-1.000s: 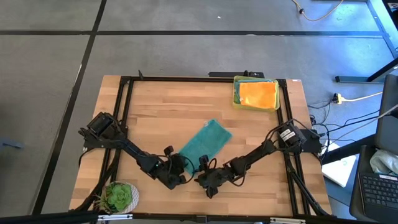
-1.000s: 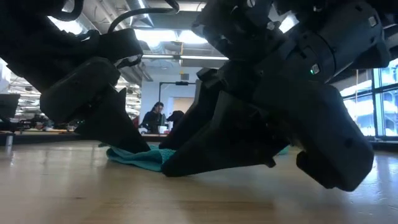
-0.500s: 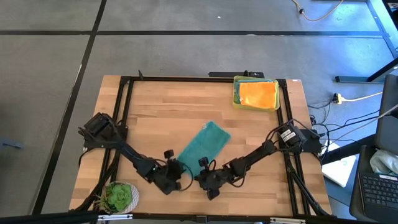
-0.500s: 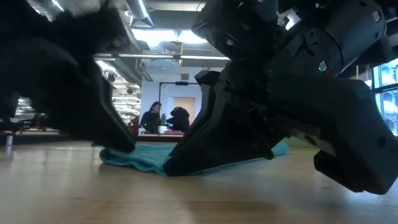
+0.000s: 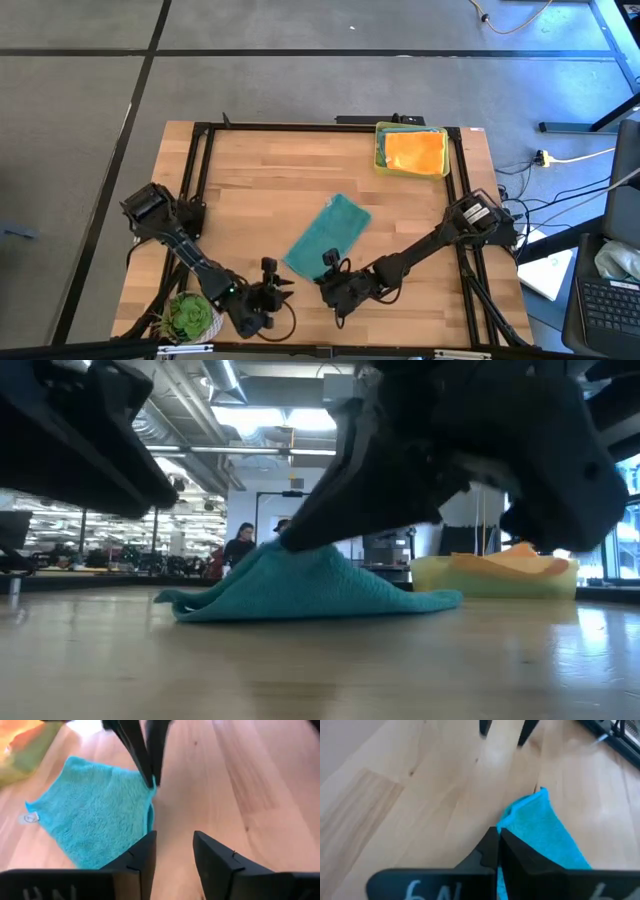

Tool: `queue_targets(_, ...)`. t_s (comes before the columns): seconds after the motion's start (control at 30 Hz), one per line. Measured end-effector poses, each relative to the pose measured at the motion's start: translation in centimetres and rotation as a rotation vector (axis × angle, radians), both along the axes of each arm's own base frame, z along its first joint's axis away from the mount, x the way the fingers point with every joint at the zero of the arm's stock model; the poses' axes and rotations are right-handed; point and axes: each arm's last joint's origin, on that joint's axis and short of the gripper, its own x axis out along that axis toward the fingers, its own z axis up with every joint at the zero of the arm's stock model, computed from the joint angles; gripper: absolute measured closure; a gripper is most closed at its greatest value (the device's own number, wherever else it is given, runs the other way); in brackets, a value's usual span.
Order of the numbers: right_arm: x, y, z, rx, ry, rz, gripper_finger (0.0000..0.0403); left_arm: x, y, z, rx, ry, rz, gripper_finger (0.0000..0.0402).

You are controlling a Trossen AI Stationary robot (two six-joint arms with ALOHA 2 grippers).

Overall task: Fold microfiber towels
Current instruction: Fold the blue microfiber cloth

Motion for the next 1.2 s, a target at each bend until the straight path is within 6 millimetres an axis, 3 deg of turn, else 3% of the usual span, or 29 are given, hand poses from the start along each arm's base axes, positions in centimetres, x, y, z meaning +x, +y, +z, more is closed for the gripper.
queue_targets(0.37, 0.0, 0.1, 0.5, -0.004, -0.023, -0.005, 0.0393, 2.4, 1.9, -3.7, 0.060, 0.113, 0.011, 0.0218)
queue_targets(0.5, 0.0, 0.0, 0.4, -0.007, -0.018, -0.010, 0.0391, 2.5, 2.1, -3.9, 0.071, 0.084, 0.066, 0.0205)
queue_targets(0.77, 0.0, 0.1, 0.4, -0.005, -0.023, -0.010, 0.0396, 1.8, 1.4, -4.0, 0.056, 0.037, 0.104, 0.0200)
queue_targets(1.0, 0.3, 0.2, 0.9, 0.018, -0.069, -0.008, 0.0396, 2.7, 2.3, -5.5, 0.030, 0.020, 0.204, 0.0198)
queue_targets(1.2, 0.0, 0.1, 0.7, -0.015, -0.038, -0.021, 0.0394, 2.8, 2.8, -5.6, 0.036, 0.009, 0.247, 0.0197)
